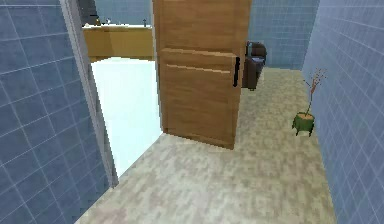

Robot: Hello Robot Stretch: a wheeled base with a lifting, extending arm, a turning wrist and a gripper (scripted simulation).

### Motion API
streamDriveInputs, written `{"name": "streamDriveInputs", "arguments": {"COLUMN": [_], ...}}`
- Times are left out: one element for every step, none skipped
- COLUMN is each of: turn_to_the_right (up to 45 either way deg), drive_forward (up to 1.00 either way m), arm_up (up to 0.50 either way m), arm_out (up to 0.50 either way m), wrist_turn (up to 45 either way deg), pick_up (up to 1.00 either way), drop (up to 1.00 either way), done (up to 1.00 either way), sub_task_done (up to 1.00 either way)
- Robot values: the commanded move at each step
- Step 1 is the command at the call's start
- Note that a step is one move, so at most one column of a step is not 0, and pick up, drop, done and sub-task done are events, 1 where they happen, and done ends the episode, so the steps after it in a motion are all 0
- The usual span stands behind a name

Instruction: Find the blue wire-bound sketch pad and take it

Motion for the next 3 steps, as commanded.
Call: {"name": "streamDriveInputs", "arguments": {"turn_to_the_right": [-3.0, 0.0, -3.0], "drive_forward": [0.0, 1.0, 0.0], "arm_up": [0.0, 0.0, 0.0], "arm_out": [0.0, 0.0, 0.0], "wrist_turn": [0.0, 0.0, 0.0], "pick_up": [0.0, 0.0, 0.0], "drop": [0.0, 0.0, 0.0], "done": [0.0, 0.0, 0.0], "sub_task_done": [0.0, 0.0, 0.0]}}
